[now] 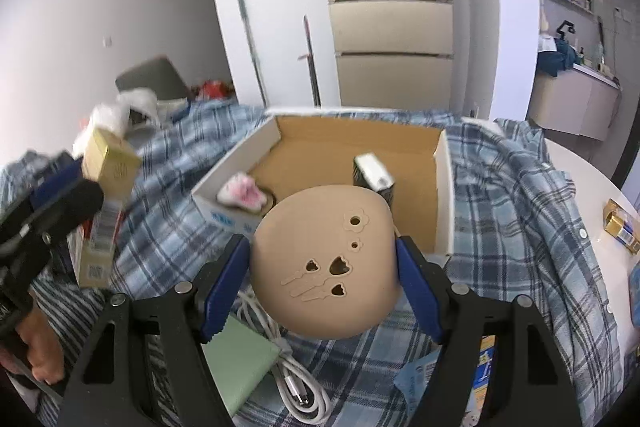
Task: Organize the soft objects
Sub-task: 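Carry the cigarette pack and wooden disc over the cardboard box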
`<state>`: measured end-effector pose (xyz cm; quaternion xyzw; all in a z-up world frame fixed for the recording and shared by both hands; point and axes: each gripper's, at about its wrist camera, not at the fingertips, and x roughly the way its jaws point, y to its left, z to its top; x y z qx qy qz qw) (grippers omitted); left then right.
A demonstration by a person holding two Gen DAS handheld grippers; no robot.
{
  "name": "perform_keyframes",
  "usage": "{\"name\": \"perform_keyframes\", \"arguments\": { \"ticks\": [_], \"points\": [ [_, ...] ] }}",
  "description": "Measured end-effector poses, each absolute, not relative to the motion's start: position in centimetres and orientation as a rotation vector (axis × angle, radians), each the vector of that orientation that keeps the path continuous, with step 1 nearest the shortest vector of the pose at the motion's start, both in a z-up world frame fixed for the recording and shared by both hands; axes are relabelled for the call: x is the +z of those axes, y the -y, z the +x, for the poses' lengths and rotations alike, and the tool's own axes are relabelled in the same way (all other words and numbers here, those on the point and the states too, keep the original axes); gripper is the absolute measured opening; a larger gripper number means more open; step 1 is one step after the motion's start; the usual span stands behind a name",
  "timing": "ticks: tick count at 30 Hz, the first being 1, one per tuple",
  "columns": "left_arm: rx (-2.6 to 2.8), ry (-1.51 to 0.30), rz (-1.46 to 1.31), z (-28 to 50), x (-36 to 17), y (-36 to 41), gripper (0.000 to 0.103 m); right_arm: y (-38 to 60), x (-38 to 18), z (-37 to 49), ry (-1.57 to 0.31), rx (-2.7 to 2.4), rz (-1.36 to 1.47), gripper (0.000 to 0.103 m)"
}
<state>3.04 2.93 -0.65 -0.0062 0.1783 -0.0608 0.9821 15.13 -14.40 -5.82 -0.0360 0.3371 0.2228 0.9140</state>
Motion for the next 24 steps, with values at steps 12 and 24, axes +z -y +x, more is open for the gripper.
{"name": "perform_keyframes", "arguments": {
  "ticks": [12,24],
  "points": [
    [-0.108,-0.243,0.03,2.3,4.5,-1.4,0.059,15.8,-0.2,15.0,-0.581,0.432,-0.047,0.073],
    [-0.078,-0.168,0.027,8.4,9.5,0.3,0.059,16.2,4.4,19.4,-0.547,0.379,0.008,0.074]
  ]
}}
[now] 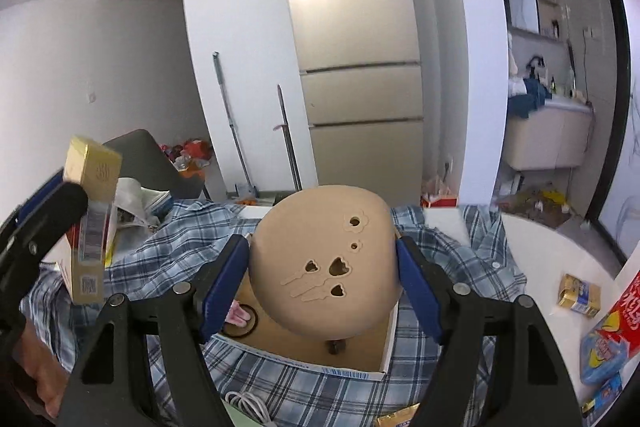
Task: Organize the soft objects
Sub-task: 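Carry the cigarette pack and wooden disc over the cardboard box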
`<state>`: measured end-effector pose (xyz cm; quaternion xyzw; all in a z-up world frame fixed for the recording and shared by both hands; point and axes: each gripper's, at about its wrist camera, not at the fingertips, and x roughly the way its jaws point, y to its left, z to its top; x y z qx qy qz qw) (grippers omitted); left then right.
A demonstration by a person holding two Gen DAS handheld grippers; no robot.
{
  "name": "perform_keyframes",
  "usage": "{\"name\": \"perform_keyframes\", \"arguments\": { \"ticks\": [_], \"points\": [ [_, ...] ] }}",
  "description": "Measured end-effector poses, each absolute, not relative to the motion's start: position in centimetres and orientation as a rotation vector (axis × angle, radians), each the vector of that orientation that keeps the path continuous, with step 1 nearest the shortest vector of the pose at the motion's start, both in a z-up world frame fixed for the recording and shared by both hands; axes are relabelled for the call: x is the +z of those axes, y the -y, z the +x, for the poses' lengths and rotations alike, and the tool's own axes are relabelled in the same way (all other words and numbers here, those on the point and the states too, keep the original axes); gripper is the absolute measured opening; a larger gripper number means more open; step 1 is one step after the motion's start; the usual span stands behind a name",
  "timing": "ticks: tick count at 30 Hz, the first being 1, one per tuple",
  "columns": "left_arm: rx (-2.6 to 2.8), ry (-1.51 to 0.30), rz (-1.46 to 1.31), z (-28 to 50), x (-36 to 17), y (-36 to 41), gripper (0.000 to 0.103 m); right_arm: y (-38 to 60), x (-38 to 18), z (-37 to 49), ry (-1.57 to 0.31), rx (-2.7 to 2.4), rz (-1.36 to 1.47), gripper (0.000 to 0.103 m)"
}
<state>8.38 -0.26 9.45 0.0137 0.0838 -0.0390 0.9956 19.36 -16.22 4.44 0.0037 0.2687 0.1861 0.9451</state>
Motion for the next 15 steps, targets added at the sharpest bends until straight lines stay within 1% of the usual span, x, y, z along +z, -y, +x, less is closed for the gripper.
{"name": "perform_keyframes", "arguments": {
  "ticks": [4,6,10,15],
  "points": [
    [-0.089,-0.217,-0.004,10.8,8.2,0.0,0.059,17.1,2.5,21.3,-0.6,0.356,0.05,0.074],
    [-0.089,-0.252,0.003,12.0,6.9,-0.1,0.059,17.3,1.3,22.0,-0.606,0.303,0.021,0.074],
    [-0.079,-0.335,-0.007,14.1,4.0,-0.4,0.059,17.7,-1.9,24.2,-0.706,0.211,-0.038,0.074],
    [-0.042,-0.415,-0.011,15.7,0.9,-1.5,0.059,17.8,-4.4,25.7,-0.795,0.118,-0.101,0.074]
  ]
}}
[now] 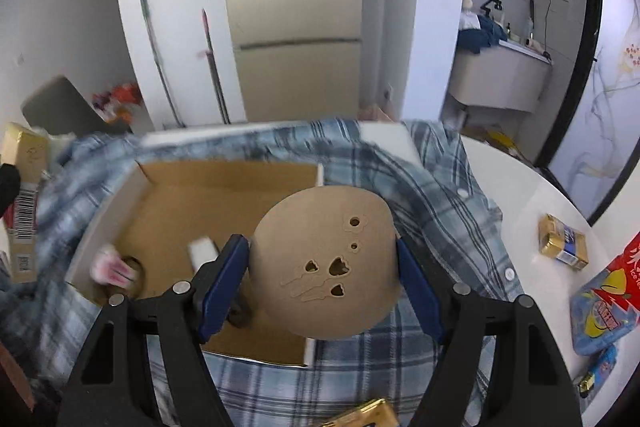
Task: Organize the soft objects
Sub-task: 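Carry the cigarette pack and wooden disc over the cardboard box, then lower the disc into the box with the right gripper while the left drops the pack in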
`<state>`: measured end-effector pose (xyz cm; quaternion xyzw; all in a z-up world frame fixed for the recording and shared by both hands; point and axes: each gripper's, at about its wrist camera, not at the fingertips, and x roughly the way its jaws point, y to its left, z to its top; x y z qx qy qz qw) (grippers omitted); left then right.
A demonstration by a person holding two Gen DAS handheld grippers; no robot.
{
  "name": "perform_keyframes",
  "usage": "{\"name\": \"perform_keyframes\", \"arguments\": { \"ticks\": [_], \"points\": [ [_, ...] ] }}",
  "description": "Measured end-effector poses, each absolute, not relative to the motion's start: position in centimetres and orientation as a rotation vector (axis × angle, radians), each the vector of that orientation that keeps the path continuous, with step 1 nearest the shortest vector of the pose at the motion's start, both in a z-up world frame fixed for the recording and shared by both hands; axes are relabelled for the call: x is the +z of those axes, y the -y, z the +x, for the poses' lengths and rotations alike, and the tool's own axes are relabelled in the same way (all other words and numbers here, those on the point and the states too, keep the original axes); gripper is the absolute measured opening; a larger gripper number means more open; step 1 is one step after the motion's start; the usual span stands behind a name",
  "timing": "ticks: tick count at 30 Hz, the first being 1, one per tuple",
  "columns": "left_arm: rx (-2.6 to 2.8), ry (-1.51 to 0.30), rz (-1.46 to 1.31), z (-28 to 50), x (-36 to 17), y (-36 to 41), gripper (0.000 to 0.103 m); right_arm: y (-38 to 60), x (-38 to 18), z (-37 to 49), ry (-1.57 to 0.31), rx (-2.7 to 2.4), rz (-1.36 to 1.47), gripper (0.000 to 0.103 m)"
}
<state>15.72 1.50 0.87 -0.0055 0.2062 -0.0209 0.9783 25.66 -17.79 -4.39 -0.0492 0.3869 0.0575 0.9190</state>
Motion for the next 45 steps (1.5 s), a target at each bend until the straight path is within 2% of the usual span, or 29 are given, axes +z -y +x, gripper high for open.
{"name": "perform_keyframes", "arguments": {
  "ticks": [17,27,40,42,44,45],
  "points": [
    [-0.063,-0.499,-0.09,17.4,-1.3,-3.6,0.059,15.1,-7.8,24.8,-0.934,0.36,-0.012,0.074],
    [-0.094,-0.537,-0.089,18.1,-1.7,-3.0,0.059,16.0,-6.5,24.5,-0.901,0.354,0.033,0.091],
    [-0.074,-0.627,-0.095,19.6,-3.6,-3.1,0.059,17.5,-5.1,24.2,-0.86,0.326,0.042,0.092],
    [-0.082,-0.607,-0.091,19.2,-3.3,-2.9,0.063,17.8,-5.0,24.2,-0.855,0.322,0.05,0.092],
    [-0.086,-0.58,-0.087,18.6,-2.7,-2.8,0.079,18.1,-4.6,24.2,-0.846,0.316,0.059,0.092],
    [-0.087,-0.561,-0.085,18.2,-2.3,-2.7,0.08,18.4,-4.2,24.2,-0.838,0.314,0.069,0.092]
  ]
}}
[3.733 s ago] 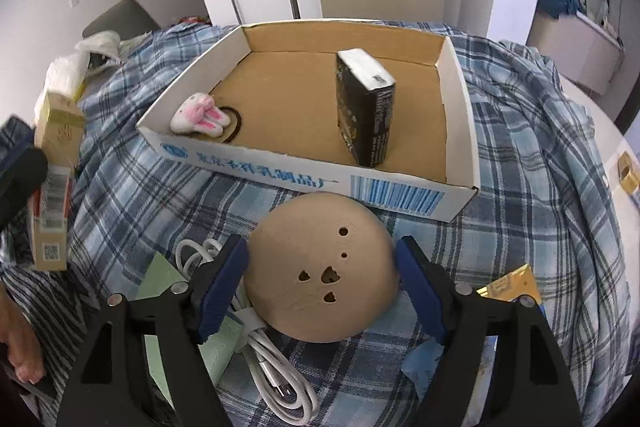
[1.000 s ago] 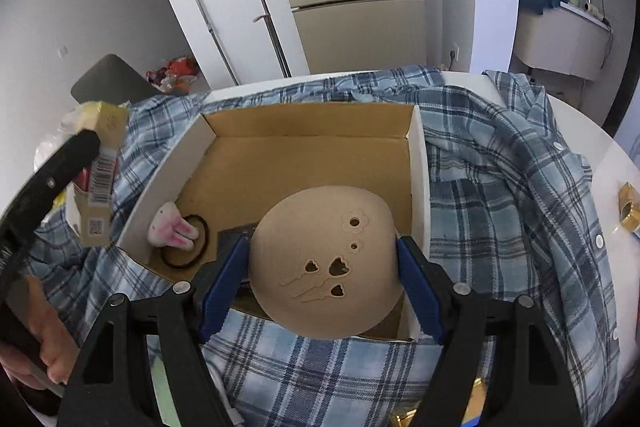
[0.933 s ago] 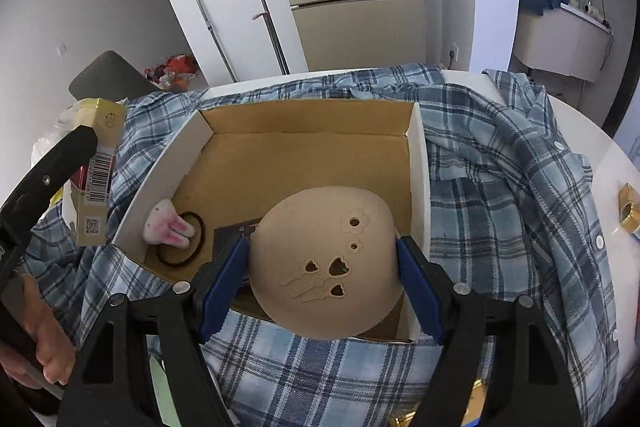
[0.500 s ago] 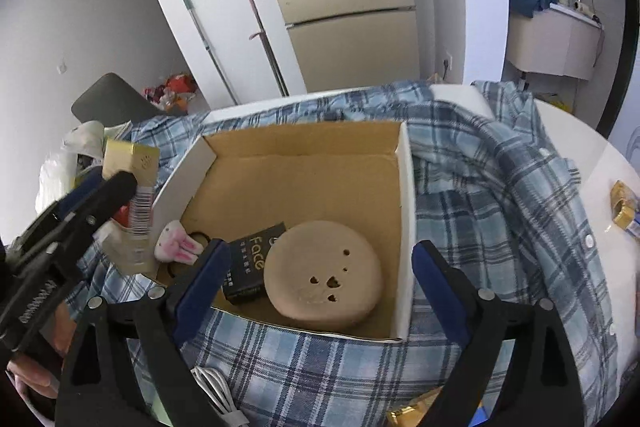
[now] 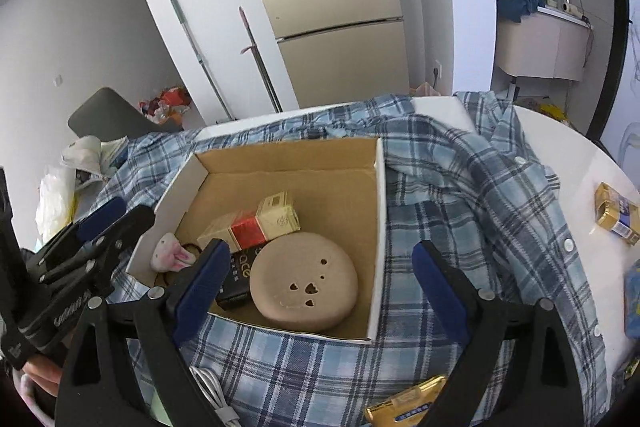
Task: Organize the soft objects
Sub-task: 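Lower the disc into the box with the right gripper while the left drops the pack in, then raise both open grippers away from the cardboard box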
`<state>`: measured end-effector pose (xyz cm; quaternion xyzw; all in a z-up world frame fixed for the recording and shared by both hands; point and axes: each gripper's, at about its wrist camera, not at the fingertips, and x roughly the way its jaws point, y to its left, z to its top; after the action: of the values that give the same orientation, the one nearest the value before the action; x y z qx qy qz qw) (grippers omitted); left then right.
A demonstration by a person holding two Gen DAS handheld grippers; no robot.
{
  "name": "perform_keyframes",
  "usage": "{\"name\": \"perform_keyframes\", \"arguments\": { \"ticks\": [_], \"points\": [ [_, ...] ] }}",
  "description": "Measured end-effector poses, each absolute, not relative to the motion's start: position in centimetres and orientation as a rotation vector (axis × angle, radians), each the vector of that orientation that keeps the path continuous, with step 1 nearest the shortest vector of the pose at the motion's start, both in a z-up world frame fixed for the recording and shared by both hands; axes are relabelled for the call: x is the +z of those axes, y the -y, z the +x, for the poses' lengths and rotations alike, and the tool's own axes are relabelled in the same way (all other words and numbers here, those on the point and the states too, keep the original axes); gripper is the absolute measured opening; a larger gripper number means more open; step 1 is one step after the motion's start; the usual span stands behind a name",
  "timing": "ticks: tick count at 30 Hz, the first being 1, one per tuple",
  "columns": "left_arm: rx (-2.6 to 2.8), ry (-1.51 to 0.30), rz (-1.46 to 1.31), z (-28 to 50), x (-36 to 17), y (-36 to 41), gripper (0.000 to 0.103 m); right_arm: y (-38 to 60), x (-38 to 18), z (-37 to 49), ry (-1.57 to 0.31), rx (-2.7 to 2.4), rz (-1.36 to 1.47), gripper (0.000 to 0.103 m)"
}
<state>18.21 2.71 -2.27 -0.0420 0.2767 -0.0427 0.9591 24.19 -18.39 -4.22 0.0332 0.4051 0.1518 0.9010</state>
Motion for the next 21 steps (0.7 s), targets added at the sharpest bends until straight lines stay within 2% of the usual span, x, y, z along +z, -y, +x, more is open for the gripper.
{"name": "perform_keyframes", "arguments": {
  "ticks": [3,5,9,13,21],
  "points": [
    [-0.078,-0.524,-0.078,17.2,-0.8,-2.6,0.081,19.2,-3.3,23.9,-0.807,0.302,0.081,0.092],
    [-0.077,-0.508,-0.074,16.6,0.3,-2.5,0.088,19.7,-2.7,23.7,-0.798,0.277,0.078,0.092],
    [-0.082,-0.465,-0.057,14.8,2.7,-1.8,0.089,20.4,-0.9,22.1,-0.737,0.252,0.068,0.092],
    [-0.108,-0.42,-0.064,12.3,4.4,-1.1,0.103,20.7,1.0,19.2,-0.661,0.264,0.011,0.092],
    [-0.152,-0.323,-0.031,5.0,6.2,0.9,0.103,22.2,3.5,12.9,-0.542,0.296,-0.011,0.096]
  ]
}}
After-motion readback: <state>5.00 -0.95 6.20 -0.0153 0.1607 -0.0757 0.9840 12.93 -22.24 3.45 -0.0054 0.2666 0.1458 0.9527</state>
